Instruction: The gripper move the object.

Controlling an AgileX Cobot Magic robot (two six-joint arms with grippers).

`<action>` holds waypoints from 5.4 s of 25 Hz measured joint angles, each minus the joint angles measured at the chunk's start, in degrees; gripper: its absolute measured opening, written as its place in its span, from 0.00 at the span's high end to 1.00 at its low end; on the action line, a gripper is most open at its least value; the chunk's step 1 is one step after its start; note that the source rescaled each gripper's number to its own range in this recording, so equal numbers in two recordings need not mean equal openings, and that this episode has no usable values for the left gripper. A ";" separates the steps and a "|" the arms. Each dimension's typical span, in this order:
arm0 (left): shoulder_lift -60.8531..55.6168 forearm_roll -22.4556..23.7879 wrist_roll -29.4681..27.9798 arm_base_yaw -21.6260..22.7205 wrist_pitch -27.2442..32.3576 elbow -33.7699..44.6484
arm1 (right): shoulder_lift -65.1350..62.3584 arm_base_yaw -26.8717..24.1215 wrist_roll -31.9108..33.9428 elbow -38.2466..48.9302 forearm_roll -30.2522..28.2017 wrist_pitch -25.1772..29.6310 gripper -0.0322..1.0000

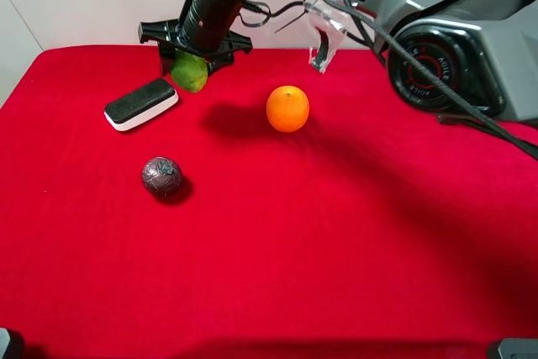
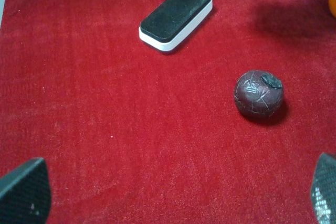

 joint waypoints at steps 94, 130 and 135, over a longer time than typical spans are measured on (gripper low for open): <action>0.00 0.05 0.00 0.00 0.00 0.00 | -14.15 -2.15 -17.17 0.86 -5.49 17.90 0.01; 0.00 0.05 0.00 0.00 0.00 0.00 | -80.37 -2.04 -19.02 63.72 -13.68 18.00 0.01; 0.00 0.05 0.00 0.00 0.00 0.00 | -90.71 -2.04 -19.02 68.35 -13.76 18.04 0.01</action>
